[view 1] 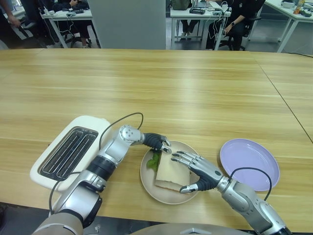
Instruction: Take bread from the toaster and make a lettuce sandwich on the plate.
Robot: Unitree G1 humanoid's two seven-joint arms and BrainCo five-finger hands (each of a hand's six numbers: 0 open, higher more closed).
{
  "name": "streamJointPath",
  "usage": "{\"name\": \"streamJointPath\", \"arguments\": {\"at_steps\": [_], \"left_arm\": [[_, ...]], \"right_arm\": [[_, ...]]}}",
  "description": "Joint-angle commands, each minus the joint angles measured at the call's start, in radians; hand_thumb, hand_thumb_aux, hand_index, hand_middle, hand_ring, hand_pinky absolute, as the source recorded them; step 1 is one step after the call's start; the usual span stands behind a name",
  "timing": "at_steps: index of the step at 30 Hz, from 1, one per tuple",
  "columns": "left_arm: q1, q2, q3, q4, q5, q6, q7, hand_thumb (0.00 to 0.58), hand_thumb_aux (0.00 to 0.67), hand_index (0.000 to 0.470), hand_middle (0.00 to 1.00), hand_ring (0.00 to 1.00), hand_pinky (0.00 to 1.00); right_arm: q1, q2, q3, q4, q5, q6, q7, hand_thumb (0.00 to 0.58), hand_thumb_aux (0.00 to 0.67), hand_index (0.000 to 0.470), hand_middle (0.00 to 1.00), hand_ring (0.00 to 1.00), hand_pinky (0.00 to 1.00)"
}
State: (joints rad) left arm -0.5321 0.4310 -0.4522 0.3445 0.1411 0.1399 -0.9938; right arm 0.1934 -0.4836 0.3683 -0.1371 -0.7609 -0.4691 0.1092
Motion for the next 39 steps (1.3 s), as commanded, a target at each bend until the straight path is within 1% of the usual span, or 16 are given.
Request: {"name": "streamJointPath", "arguments": {"at_steps": [1, 11, 12, 13, 14, 15, 16, 24, 26, 33, 39], "left_arm": [[0.009, -0.011, 0.006, -0.037, -0.003, 0.002, 0.004, 0.580, 0.670, 0.460, 0.82, 0.82, 0.82], [0.007, -0.031, -0.002, -0.054, 0.028, 0.008, 0.034, 0.580, 0.670, 0.460, 0.84, 0.84, 0.84], [0.006, -0.033, -0.005, -0.055, 0.035, 0.008, 0.039, 0.576, 0.612, 0.420, 0.84, 0.84, 0.84], [0.005, -0.035, -0.008, -0.056, 0.044, 0.005, 0.047, 0.521, 0.457, 0.314, 0.84, 0.84, 0.84], [0.001, -0.038, -0.009, -0.056, 0.055, 0.002, 0.058, 0.456, 0.360, 0.247, 0.84, 0.84, 0.84], [-0.004, -0.042, -0.009, -0.056, 0.066, -0.001, 0.071, 0.294, 0.200, 0.137, 0.83, 0.83, 0.83], [-0.012, -0.044, -0.008, -0.056, 0.079, -0.006, 0.089, 0.000, 0.000, 0.000, 0.82, 0.82, 0.82], [-0.086, -0.060, 0.038, -0.080, 0.103, -0.007, 0.177, 0.000, 0.000, 0.000, 0.78, 0.78, 0.78], [-0.100, -0.069, 0.051, -0.093, 0.097, 0.000, 0.198, 0.000, 0.000, 0.000, 0.75, 0.75, 0.75], [-0.123, -0.084, 0.106, -0.175, 0.088, 0.040, 0.252, 0.000, 0.000, 0.000, 0.75, 0.75, 0.75], [-0.110, -0.070, 0.125, -0.271, 0.067, 0.082, 0.237, 0.000, 0.000, 0.000, 0.75, 0.75, 0.75]], "right_arm": [[0.008, -0.009, 0.035, 0.061, -0.032, 0.021, 0.016, 0.000, 0.000, 0.000, 0.00, 0.00, 0.00], [0.048, -0.040, 0.060, 0.026, -0.048, 0.015, 0.031, 0.000, 0.000, 0.000, 0.00, 0.00, 0.00], [0.044, -0.042, 0.058, 0.024, -0.049, 0.018, 0.031, 0.000, 0.000, 0.000, 0.00, 0.00, 0.00], [0.039, -0.043, 0.057, 0.024, -0.048, 0.021, 0.032, 0.000, 0.000, 0.000, 0.00, 0.00, 0.00], [0.034, -0.044, 0.055, 0.024, -0.048, 0.023, 0.030, 0.000, 0.000, 0.000, 0.00, 0.00, 0.00], [0.031, -0.046, 0.055, 0.025, -0.051, 0.025, 0.027, 0.000, 0.000, 0.000, 0.00, 0.00, 0.00], [0.030, -0.047, 0.055, 0.026, -0.051, 0.027, 0.026, 0.000, 0.000, 0.000, 0.00, 0.00, 0.00], [0.018, -0.059, 0.058, 0.039, -0.052, 0.024, 0.021, 0.000, 0.000, 0.000, 0.00, 0.00, 0.00], [0.015, -0.063, 0.062, 0.040, -0.069, 0.021, 0.011, 0.000, 0.000, 0.000, 0.00, 0.00, 0.00], [0.006, -0.081, 0.098, 0.074, -0.152, 0.022, -0.021, 0.000, 0.000, 0.000, 0.00, 0.00, 0.00], [-0.010, -0.079, 0.085, 0.086, -0.141, 0.038, -0.032, 0.000, 0.000, 0.000, 0.00, 0.00, 0.00]]}}
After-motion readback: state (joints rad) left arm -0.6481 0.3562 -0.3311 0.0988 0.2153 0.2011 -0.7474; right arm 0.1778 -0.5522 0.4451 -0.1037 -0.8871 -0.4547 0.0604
